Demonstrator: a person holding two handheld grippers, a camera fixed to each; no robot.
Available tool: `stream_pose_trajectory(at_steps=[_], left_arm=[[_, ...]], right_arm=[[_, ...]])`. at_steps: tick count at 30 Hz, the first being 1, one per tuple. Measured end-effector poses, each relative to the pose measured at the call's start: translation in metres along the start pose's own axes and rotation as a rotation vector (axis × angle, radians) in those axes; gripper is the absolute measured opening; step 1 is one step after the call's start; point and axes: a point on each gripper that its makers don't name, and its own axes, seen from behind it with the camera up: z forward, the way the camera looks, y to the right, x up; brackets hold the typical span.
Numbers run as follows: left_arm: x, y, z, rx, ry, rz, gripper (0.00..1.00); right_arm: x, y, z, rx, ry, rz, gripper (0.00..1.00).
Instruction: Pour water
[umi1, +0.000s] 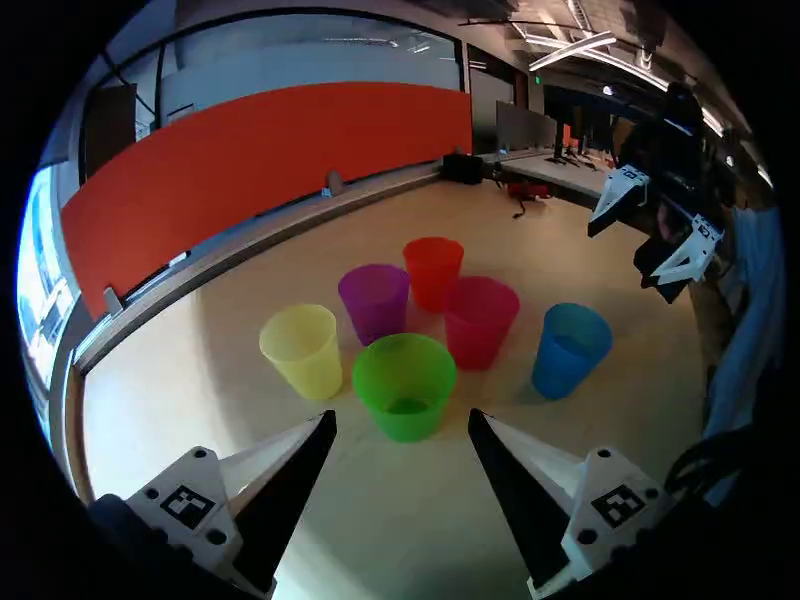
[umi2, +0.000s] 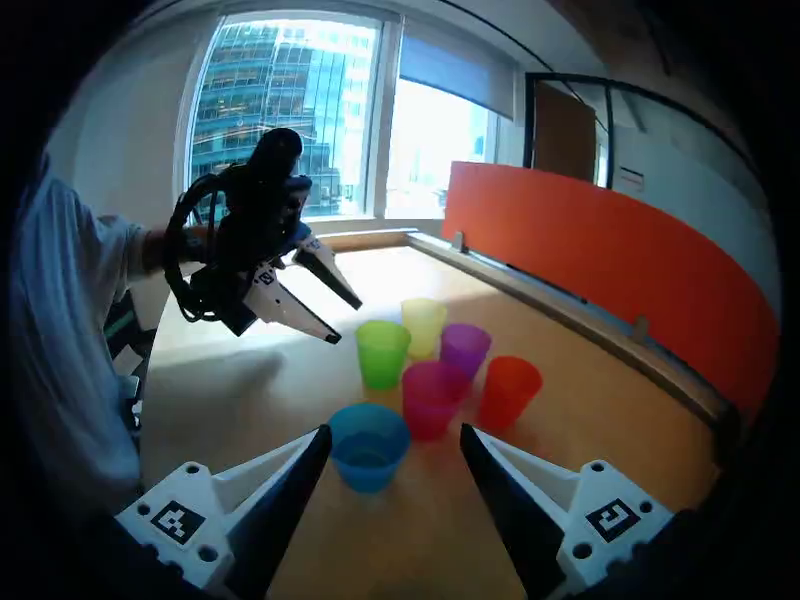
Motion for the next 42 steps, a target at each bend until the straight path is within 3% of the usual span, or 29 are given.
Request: stream_pose_trajectory(at_steps=[9,21,34,42], left_arm=[[-0.007,-0.003,0.021,-0.033,-0.047,-0.014,0.98],[-0.005,-0.002,0.049,-0.067,-0.062,-0.003,0.98],[0.003,-0.001,0.061,-0.081,-0.061,0.010,0.98],[0.002,-0.002,0.063,-0.080,-0.066,0.011,0.87]], right_arm=[[-0.015,-0.007,0.018,0.025,-0.035,-0.003,0.99],[-0.026,-0.014,0.032,0.051,-0.067,0.001,0.99],[-0.030,-0.011,0.034,0.051,-0.071,0.016,0.99],[-0.031,-0.010,0.034,0.053,-0.070,0.020,0.99]])
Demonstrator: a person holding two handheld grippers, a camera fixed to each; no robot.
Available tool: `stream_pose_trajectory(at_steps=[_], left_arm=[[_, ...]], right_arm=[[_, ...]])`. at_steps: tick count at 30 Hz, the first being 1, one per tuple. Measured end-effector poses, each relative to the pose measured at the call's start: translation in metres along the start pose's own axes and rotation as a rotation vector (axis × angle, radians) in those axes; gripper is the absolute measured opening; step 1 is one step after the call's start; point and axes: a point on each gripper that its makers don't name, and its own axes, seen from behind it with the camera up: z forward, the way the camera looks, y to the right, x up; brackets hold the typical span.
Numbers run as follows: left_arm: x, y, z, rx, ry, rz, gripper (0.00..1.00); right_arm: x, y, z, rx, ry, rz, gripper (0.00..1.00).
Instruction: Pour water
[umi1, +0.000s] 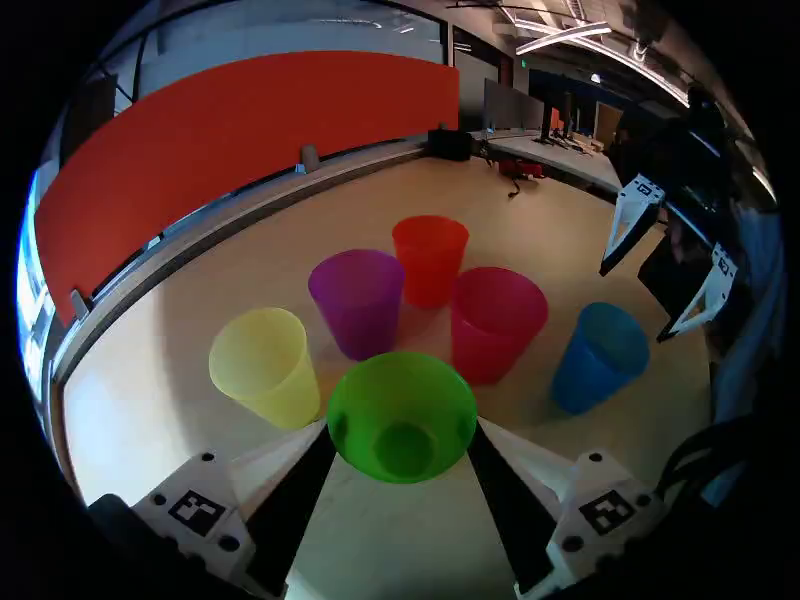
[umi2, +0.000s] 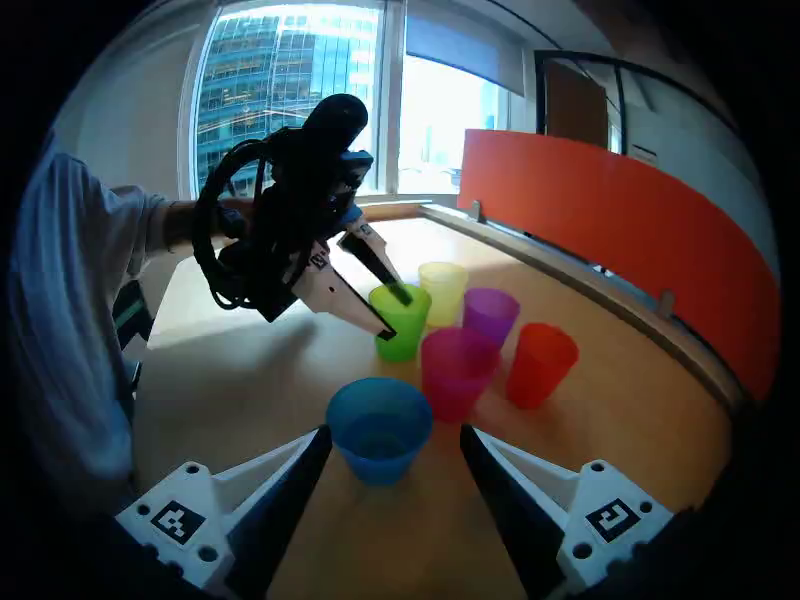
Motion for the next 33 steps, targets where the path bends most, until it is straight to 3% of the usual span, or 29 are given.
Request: stream_pose_trajectory(at_steps=[10,33], left_arm=[[0.010,0.001,-0.007,0.008,0.031,-0.001,0.86],[0.040,-0.001,-0.061,0.067,0.175,-0.007,0.86]], right_arm=[[-0.005,-0.004,0.009,0.011,-0.012,-0.003,0.99],[-0.024,-0.008,0.051,0.021,-0.065,-0.023,0.99]])
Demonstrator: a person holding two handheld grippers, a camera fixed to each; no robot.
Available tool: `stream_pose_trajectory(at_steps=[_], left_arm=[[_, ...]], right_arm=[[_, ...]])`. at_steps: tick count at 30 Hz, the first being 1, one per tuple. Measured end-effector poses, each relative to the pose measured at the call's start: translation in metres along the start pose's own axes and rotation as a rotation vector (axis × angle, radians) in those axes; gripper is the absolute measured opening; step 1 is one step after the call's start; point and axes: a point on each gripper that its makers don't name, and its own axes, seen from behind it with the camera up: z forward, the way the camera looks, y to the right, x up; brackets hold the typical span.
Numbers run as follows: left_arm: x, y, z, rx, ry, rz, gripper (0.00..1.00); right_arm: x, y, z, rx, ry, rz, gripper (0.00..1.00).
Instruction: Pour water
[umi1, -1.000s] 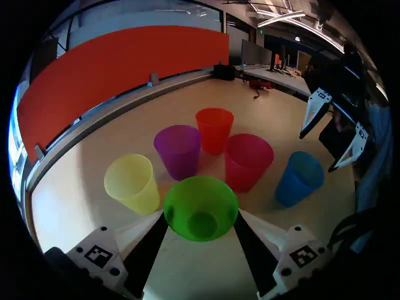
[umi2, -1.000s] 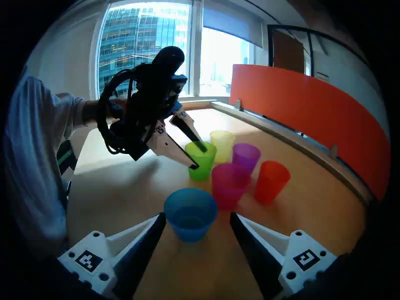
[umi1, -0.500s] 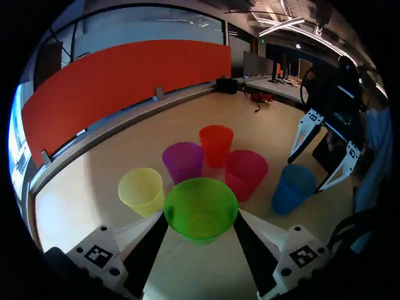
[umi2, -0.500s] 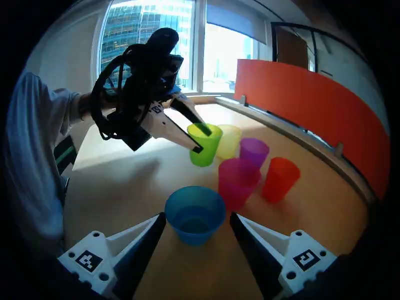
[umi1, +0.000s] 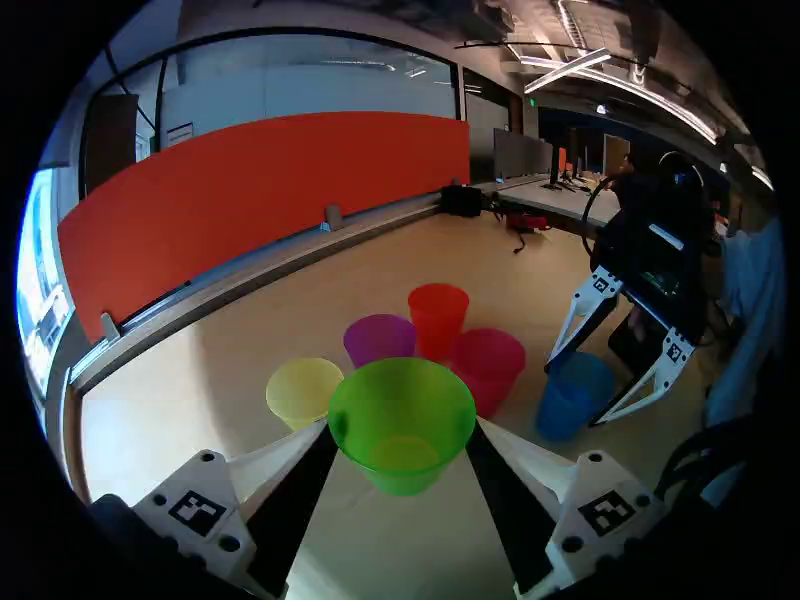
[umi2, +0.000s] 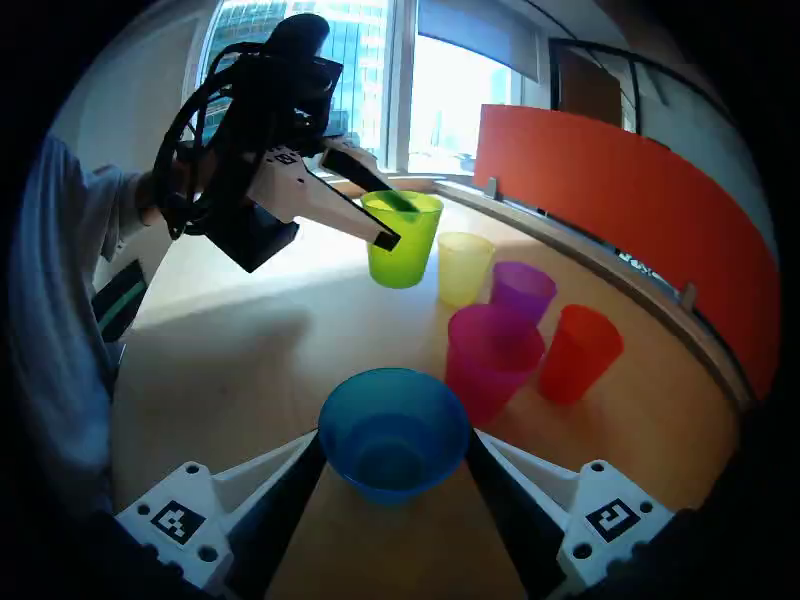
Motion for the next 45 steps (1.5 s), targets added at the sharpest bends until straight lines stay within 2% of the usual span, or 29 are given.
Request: stream_pose_trajectory(at_steps=[4,14,18,32,45], left_arm=[[0.004,0.001,-0.006,0.003,0.014,0.006,0.86],[0.013,0.006,-0.015,0.011,0.059,0.010,0.86],[0.019,0.008,-0.022,0.015,0.086,0.003,0.86],[0.055,0.019,-0.048,0.017,0.220,-0.024,0.86],[0.099,0.046,-0.066,-0.013,0.368,-0.061,0.86]], right_arm=[[-0.001,-0.001,0.002,-0.002,0.000,0.003,0.91],[0.002,-0.001,-0.002,-0.023,0.023,0.047,0.90],[0.010,-0.001,-0.009,-0.037,0.054,0.053,0.90],[0.061,0.007,-0.064,-0.109,0.198,0.048,0.90],[0.109,0.020,-0.110,-0.173,0.337,0.038,0.90]])
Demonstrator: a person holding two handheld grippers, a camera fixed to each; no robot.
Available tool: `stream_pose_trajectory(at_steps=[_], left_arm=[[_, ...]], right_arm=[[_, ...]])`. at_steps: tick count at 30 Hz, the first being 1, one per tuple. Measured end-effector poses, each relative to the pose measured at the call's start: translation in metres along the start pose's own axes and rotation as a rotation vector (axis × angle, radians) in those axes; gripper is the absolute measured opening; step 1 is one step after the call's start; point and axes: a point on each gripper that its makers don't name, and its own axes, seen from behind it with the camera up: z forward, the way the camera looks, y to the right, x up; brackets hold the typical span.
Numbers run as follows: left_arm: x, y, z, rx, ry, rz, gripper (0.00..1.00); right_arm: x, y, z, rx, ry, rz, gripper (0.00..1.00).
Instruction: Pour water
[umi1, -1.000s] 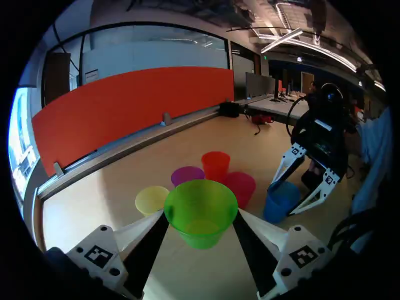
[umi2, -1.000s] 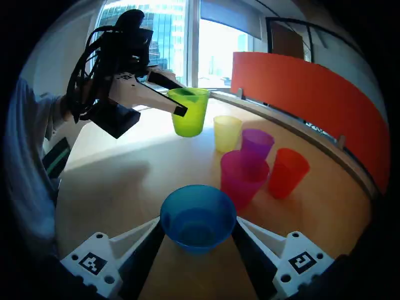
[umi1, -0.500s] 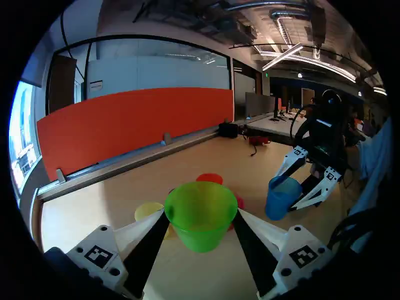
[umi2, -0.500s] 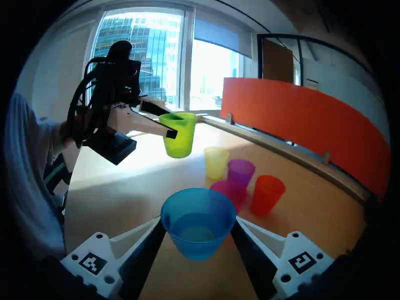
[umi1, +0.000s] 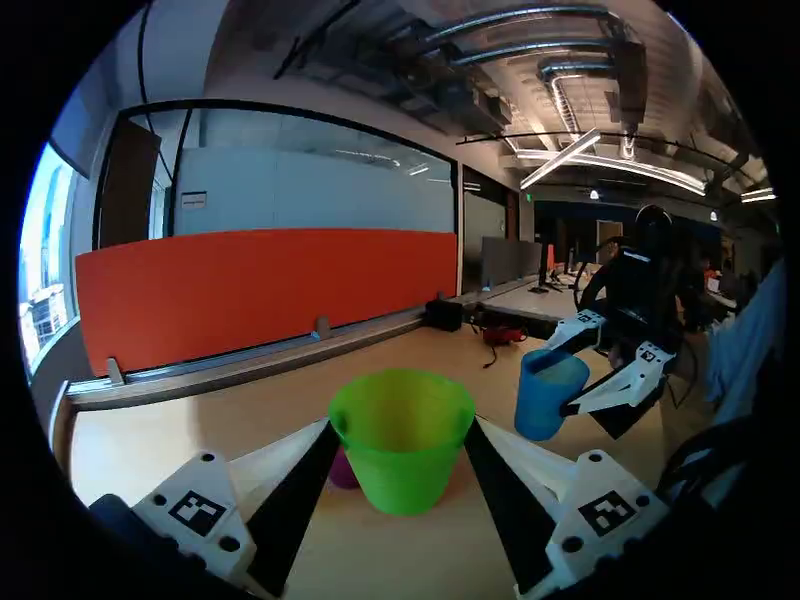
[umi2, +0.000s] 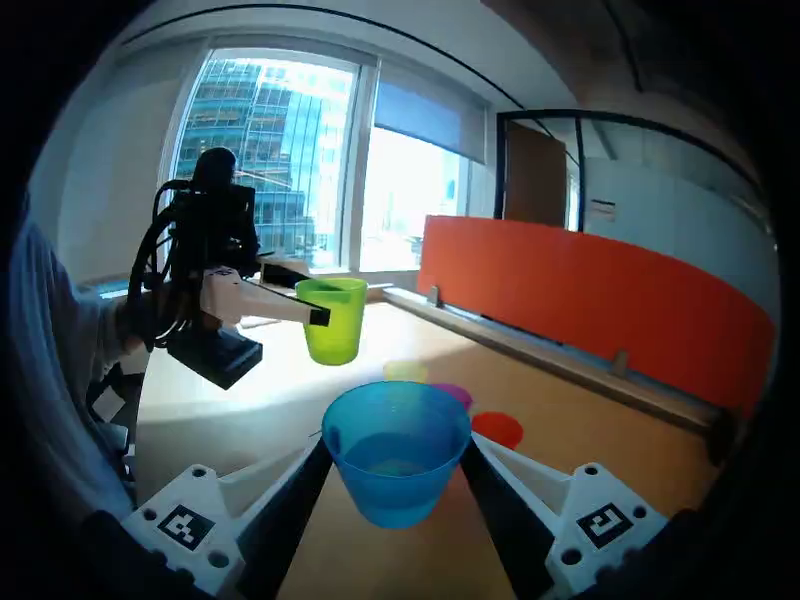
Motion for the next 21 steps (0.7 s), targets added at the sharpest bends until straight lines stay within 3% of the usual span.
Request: stream_pose_trajectory(at_steps=[12,21], left_arm=[[0.030,0.028,0.003,-0.045,0.084,-0.021,0.86],[0.039,0.040,0.008,-0.048,0.104,0.052,0.86]], right_arm=[[0.034,0.015,-0.017,-0.042,0.085,-0.006,0.90],[0.047,0.021,-0.023,-0.051,0.111,-0.011,0.90]])
